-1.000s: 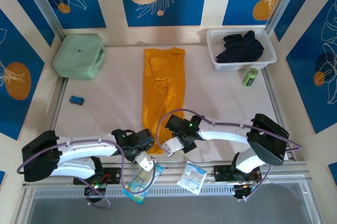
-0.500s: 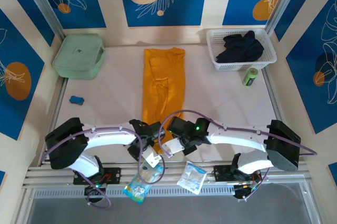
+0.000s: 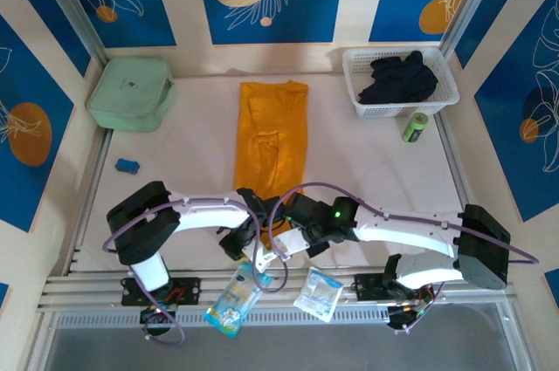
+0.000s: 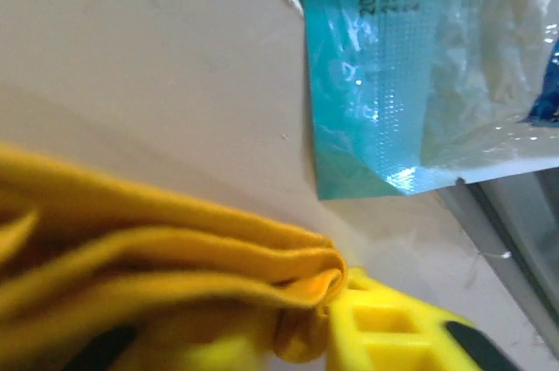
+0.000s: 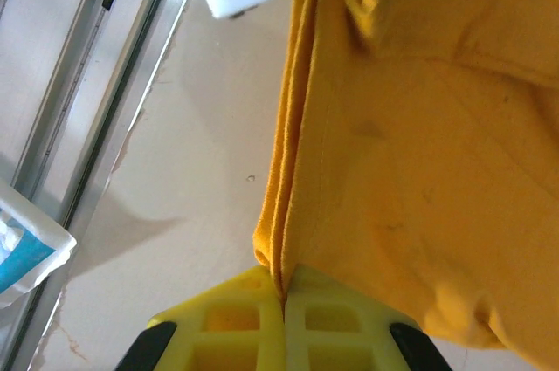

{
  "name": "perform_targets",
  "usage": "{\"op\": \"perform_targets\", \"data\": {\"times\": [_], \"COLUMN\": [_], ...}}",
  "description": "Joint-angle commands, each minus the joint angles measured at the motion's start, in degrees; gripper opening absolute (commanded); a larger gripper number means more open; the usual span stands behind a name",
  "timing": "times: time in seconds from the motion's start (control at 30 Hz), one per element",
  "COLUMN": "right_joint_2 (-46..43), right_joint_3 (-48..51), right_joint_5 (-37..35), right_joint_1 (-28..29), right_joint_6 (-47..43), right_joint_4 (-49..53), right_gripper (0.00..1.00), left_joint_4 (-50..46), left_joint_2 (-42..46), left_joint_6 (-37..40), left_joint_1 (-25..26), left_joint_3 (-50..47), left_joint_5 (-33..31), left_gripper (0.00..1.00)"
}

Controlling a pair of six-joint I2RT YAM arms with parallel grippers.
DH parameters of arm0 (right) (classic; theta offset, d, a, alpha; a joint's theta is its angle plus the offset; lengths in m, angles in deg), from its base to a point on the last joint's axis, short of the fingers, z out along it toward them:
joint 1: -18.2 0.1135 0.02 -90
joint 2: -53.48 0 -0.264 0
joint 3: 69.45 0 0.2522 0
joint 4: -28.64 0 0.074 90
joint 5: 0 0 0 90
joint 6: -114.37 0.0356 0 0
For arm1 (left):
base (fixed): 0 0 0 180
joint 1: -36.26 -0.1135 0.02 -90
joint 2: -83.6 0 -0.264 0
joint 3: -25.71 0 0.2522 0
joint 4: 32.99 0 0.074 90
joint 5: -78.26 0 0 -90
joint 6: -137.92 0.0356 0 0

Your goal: Fold and stack the t-shirts

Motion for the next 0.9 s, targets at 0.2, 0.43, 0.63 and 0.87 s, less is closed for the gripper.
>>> {"op": "perform_targets", "data": {"times": [0.2, 0.43, 0.63, 0.87], "right_joint_2": [-2.13, -5.06, -8.43, -13.22], "right_joint_3": [1.38, 2.64, 4.22, 5.9], "right_joint_5": [1.5, 2.0, 1.03, -0.5], "right_joint_1": [-0.76, -1.29, 0.14, 5.82], "right_joint_6": [1.08, 3.61, 7.99, 16.05], "right_joint_4": [0.28, -0.43, 1.59, 5.71], "right_gripper": [0.0, 0.0, 0.0, 0.0], "left_joint_4": [37.09, 39.65, 37.0, 31.02], "left_joint_2": [-1.09, 10.63, 18.9, 27.13], "left_joint_6": [0.0, -1.92, -5.18, -8.23], "left_joint_1": [-1.85, -1.93, -1.52, 4.36], "left_joint_3": [-8.63, -13.77, -13.34, -15.73], "left_joint_5": [-3.13, -4.57, -5.92, -9.6], "left_gripper": [0.0, 0.0, 0.0, 0.0]}}
